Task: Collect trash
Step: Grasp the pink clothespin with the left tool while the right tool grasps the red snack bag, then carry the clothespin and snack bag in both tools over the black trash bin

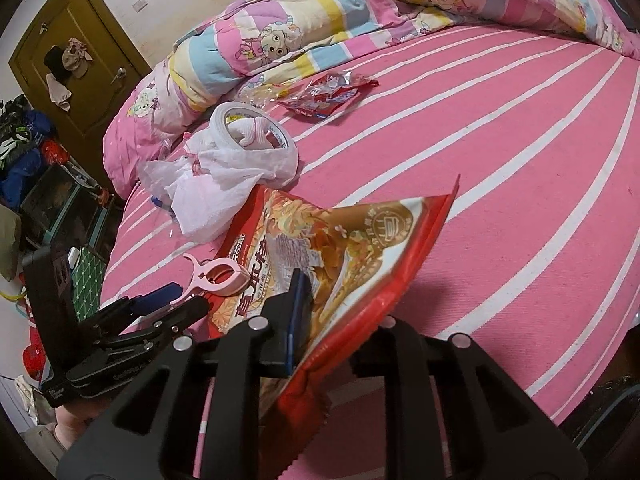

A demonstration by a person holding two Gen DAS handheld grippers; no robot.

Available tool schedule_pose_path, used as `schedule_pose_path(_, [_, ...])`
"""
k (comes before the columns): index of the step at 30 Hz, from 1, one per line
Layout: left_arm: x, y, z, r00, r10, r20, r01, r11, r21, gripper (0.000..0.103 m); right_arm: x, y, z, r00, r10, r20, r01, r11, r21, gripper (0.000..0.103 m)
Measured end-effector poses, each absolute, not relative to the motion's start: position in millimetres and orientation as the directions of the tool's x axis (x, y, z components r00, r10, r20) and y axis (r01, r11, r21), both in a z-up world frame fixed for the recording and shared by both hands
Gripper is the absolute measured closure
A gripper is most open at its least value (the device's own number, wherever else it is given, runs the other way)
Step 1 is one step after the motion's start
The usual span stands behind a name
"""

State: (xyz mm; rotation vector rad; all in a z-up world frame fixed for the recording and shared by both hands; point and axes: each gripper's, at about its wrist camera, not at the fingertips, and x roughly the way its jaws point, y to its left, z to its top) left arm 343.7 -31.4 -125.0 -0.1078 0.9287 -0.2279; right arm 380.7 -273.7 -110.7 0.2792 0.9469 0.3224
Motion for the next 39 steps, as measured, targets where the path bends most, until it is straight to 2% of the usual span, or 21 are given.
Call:
schedule_pose_path(1, [344, -32, -125, 0.574, -0.254, -0.779, 0.154, 0.967, -0.202, 0.061, 381, -274, -111, 0.544, 0.388, -0.744, -0.147, 0.917, 0.37, 0.084])
schedule_pose_path(4, [344, -30, -127, 0.56, -0.296, -0.774, 0.164, 0.955, -0.246, 0.082, 381, -274, -111, 0.543, 0.388, -0.745, -0.145, 0.917, 0.372, 0.084])
schedule_pose_path(7, [343, -30, -127, 0.555, -0.314, -0.77, 0.168, 0.949, -0.266, 0.086, 381, -274, -110, 0.543, 0.387, -0.745, -0.146, 0.917, 0.37, 0.084])
schedule_pose_path(10, [342, -31, -126, 0.553, -0.337, -0.762, 0.182, 0.941, -0.284, 0.098, 381, -274, -110, 0.544, 0.388, -0.744, -0.147, 0.917, 0.37, 0.084])
schedule_pose_path(39, [300, -45, -79, 0.66, -0.353, -0.663, 0.216, 0.935, -0.282, 0.099, 352, -293, -66, 0.659, 0.315, -0.683, -0.134, 0.943, 0.305, 0.09])
